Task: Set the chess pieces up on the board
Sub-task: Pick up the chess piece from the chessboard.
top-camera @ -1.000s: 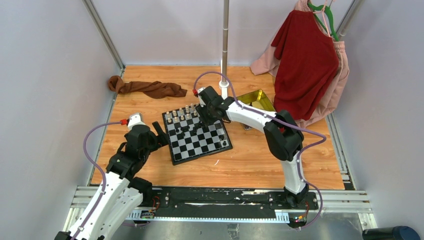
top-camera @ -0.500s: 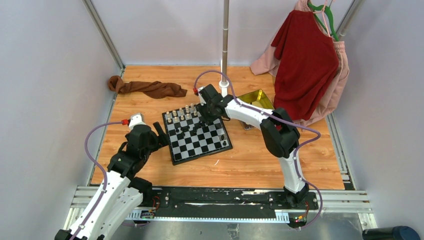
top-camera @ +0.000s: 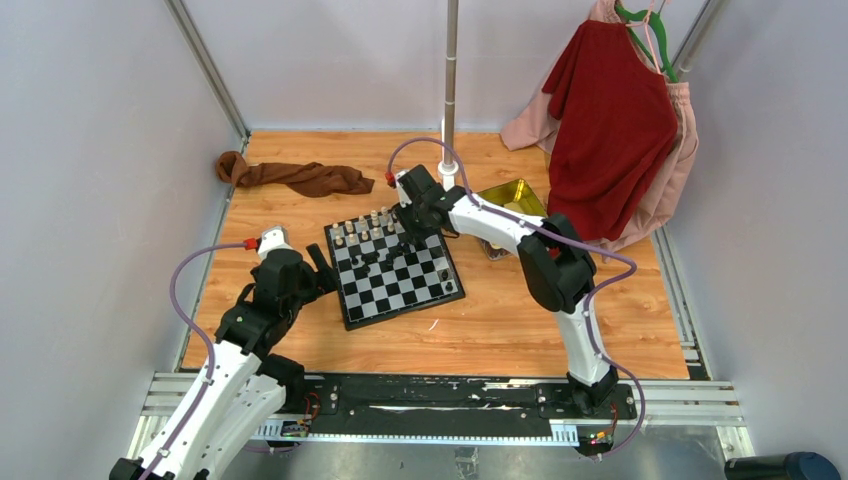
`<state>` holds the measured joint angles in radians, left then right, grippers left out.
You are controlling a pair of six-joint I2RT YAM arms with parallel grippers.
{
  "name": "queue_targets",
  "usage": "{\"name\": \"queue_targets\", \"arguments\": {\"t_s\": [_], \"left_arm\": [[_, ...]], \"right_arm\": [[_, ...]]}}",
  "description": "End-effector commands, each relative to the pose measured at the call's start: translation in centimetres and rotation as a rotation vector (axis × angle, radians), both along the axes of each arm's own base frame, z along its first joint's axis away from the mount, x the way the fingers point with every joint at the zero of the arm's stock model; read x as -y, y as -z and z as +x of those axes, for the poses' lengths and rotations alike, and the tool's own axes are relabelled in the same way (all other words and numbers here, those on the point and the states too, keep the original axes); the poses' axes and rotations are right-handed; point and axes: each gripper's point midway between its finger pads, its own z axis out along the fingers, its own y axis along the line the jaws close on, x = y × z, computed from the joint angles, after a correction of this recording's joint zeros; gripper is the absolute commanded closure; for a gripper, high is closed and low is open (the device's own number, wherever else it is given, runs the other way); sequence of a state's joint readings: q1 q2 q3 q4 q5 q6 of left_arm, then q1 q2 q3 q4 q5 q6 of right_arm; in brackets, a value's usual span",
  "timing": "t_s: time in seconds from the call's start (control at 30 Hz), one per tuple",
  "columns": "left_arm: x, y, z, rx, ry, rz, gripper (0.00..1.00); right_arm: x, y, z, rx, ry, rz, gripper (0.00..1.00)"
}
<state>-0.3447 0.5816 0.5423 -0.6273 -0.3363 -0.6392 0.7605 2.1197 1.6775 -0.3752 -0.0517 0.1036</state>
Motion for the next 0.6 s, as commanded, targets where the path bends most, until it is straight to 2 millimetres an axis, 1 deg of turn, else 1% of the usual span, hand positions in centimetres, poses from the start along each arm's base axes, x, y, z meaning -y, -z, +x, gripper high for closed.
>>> {"name": "queue_targets", "arguments": {"t_s": [0.0, 0.57], "left_arm": [[0.25, 0.31, 0.19, 0.002, 0.012, 0.004, 0.00], [0.30, 0.62, 0.29, -0.003, 0.015, 0.007, 0.00]], "right_arm": [[0.40, 0.78, 0.28, -0.025, -0.010, -0.019, 0.63], [-0.10, 1.15, 0.60, -0.037, -0.028, -0.015, 0.69]]}}
